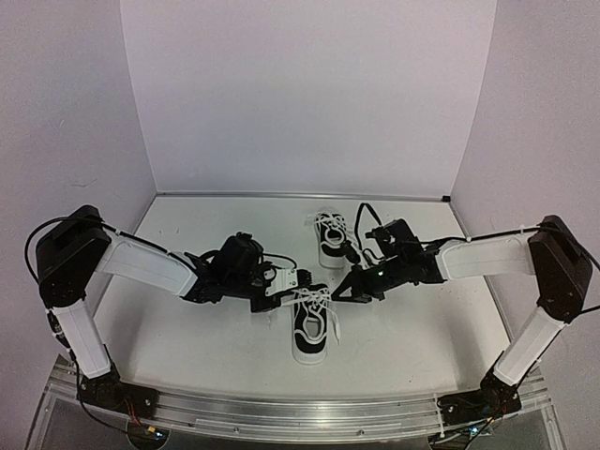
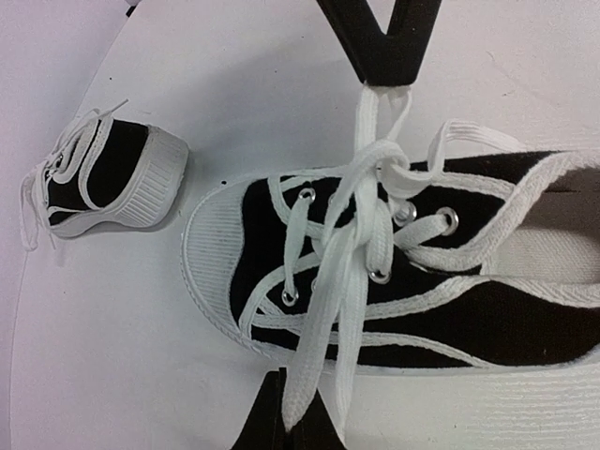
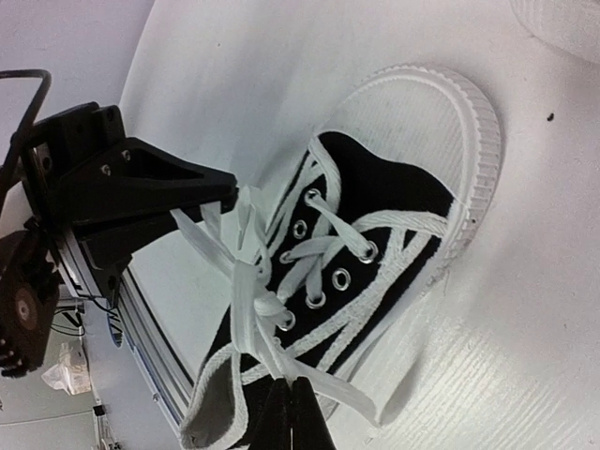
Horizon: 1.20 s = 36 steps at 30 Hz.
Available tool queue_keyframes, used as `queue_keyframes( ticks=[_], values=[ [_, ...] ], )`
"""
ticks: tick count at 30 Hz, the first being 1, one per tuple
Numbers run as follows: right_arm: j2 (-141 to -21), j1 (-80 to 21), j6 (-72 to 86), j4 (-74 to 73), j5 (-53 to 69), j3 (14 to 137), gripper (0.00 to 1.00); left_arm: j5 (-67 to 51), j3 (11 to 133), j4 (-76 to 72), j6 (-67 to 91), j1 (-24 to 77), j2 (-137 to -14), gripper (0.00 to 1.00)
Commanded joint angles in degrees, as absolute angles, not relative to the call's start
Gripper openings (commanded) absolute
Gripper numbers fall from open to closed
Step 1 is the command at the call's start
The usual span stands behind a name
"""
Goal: Tie the shoes
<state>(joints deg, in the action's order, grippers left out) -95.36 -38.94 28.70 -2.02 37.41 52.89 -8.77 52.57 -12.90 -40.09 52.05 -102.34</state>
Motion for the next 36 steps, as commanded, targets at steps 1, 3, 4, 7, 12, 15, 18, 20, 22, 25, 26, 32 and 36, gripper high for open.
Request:
queue_keyframes(
  ticks=[1,3,4,7,12,15,18,20,22,25,26,32,36],
  values=[
    [-92.5,-39.2,27.5,-5.6,33.0,51.4,0.00,-6.9,51.0,-12.7,-38.7,51.9,-98.4,0.00],
    [-92.2,-39.2,27.4,-6.1,31.7,50.7,0.00,-6.3,50.4,-12.8,-38.5,51.9,-98.0,0.00],
    [-92.1,-39.2,27.3,-6.5,30.9,50.4,0.00,-6.1,50.2,-12.7,-38.4,51.9,-97.9,0.00],
    [-91.9,-39.1,27.2,-7.2,29.3,49.5,0.00,-5.3,49.4,-12.7,-38.3,51.9,-97.8,0.00],
    [-91.0,-38.5,27.4,-7.8,27.4,48.0,0.00,-3.5,48.4,-13.1,-37.3,51.6,-98.3,0.00],
    [-90.3,-37.9,27.5,-8.0,26.6,47.4,0.00,-2.9,48.2,-13.4,-36.8,51.5,-98.3,0.00],
    [-89.9,-37.6,27.5,-8.3,26.2,47.0,0.00,-1.8,48.3,-13.8,-36.6,51.4,-98.4,0.00],
    [-89.7,-37.4,27.5,-8.4,25.9,46.8,0.00,-0.7,48.5,-13.9,-36.5,51.2,-98.5,0.00],
    [-89.5,-37.2,27.5,-8.5,25.7,46.7,0.00,-0.5,48.8,-13.7,-36.2,50.9,-98.8,0.00],
    [-89.7,-37.1,27.3,-8.5,25.9,47.1,0.00,0.6,50.1,-12.4,-36.0,50.8,-99.4,0.00],
    [-89.8,-37.1,27.3,-8.5,25.9,47.3,0.00,1.5,50.5,-12.0,-35.9,50.8,-99.7,0.00],
    [-90.2,-36.8,27.2,-8.5,25.3,46.4,0.00,2.8,51.4,-10.3,-35.5,50.5,-100.9,0.00],
    [-90.0,-36.4,27.1,-8.5,25.0,45.3,0.00,2.8,51.5,-10.0,-35.1,50.1,-101.6,0.00]
  ],
)
